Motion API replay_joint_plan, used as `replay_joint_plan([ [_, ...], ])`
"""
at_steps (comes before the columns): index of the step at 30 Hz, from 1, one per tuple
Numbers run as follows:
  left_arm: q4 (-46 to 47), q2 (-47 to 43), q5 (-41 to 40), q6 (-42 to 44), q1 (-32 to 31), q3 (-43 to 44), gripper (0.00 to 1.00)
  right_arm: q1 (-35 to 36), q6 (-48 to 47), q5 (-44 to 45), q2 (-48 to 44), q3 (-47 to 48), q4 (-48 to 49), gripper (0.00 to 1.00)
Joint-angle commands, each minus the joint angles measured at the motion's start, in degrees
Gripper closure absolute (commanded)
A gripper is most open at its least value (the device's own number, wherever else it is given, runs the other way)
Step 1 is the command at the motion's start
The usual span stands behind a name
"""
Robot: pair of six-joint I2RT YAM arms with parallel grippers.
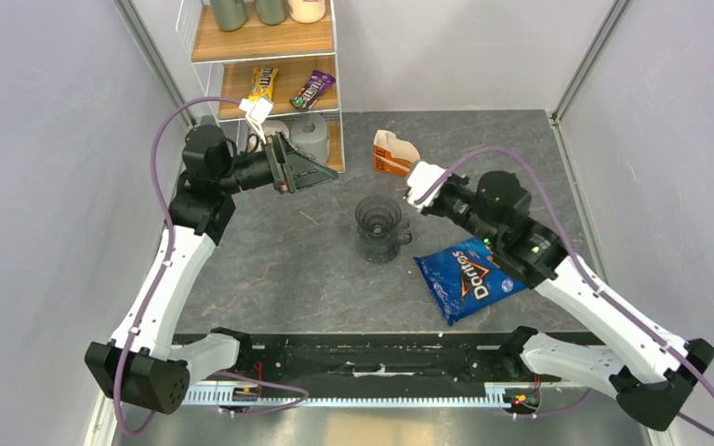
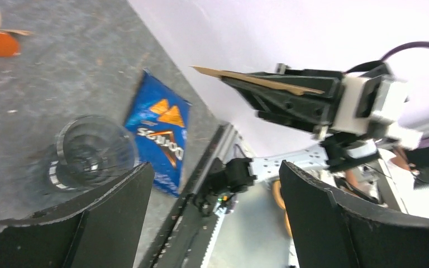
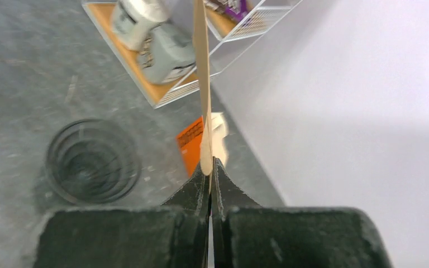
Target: Place the coffee filter in the dripper
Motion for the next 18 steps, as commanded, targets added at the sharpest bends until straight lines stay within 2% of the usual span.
replay_joint_plan([
  [1, 9.75, -0.39, 0.66, -12.70, -3.20, 2.55, 0.08, 6.73, -15.72, 16.40, 2.27, -4.02, 21.87, 1.00],
  [6, 10.26, 0.91, -2.12, -15.66, -4.34, 4.44, 0.08, 13.35, -24.85, 24.40, 5.52, -7.78, 35.05, 1.00],
  [10, 10.28, 1.40, -3.25, -18.17, -6.25, 2.61, 0.10, 14.82, -26.92, 23.33, 6.30, -8.54, 36.69, 1.00],
  [14, 14.48, 1.74, -2.21, -19.23, -8.91, 1.82, 0.15, 15.74, -29.23, 23.82, 7.72, -8.52, 38.25, 1.00],
  [18, 15.88, 1.44, -2.86, -21.00, -9.02, -0.16, 0.20, 16.04, -31.84, 23.48, 8.28, -9.11, 39.27, 1.00],
])
